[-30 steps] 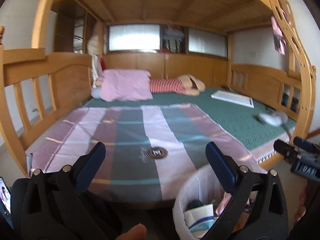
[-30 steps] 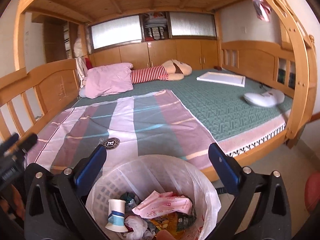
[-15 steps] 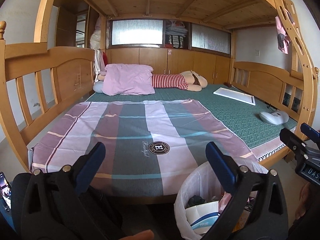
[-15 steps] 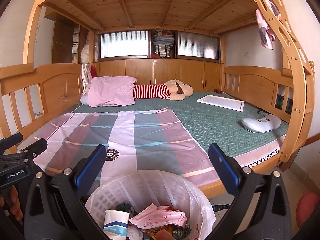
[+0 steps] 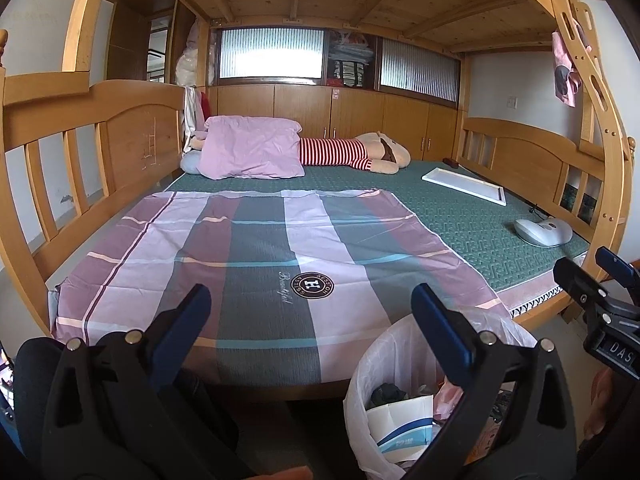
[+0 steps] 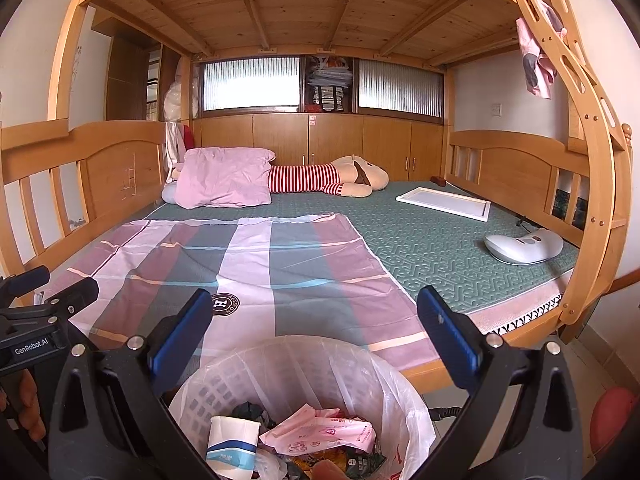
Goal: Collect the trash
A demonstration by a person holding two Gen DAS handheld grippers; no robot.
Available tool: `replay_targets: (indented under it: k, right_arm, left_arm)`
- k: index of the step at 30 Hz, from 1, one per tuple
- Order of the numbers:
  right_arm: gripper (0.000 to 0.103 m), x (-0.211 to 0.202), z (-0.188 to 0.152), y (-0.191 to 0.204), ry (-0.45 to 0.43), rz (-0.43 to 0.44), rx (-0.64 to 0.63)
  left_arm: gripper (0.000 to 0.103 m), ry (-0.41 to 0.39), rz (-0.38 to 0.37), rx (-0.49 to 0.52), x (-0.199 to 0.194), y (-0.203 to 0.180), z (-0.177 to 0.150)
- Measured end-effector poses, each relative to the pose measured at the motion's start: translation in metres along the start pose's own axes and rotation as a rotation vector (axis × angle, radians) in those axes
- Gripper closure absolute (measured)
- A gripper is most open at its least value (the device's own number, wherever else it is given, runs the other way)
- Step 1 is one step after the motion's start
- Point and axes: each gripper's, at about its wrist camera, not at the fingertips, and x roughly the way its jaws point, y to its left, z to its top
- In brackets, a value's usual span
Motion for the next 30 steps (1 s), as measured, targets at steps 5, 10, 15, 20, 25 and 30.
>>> replay_targets:
  k: [5, 10, 15, 20, 25, 30]
  right_arm:
    - [0.003, 0.0012, -0.0018, 0.0003, 0.003, -0.003, 0.0]
    - [0.003, 0.0015, -0.0018, -0.0001, 0.003, -0.004, 0.0]
    - [0.003, 0.0019, -0.0022, -0.0002, 0.006, -0.004, 0.001]
    - [0.003, 0.0015, -0.0023, 0.0005, 0.006, -0.007, 0.003]
    - [0.003, 0.0005, -0.0019, 0.0011, 0.004, -0.015, -0.007]
    - [0.003, 0.0003, -0.0016, 0.0004, 0.006, -0.016, 0.003]
  left_arm:
    - [0.003, 0.008, -0.002, -0.004, 0.0009, 0.0002, -0.0003]
    - [0.003, 0.015, -0.006, -0.003, 0.0021, -0.0015, -0.001]
    - [0.003, 0.027, -0.019, 0.012, 0.0047, -0.0053, -0.0024]
    - [0.003, 0.034, -0.023, 0.016, 0.0063, -0.0063, -0.0025]
    - [0.003, 0.043, -0.029, 0.019, 0.0081, -0.0069, -0.0027]
    - [0.003, 0.041, -0.031, 0.022, 0.0088, -0.0085, -0.0025]
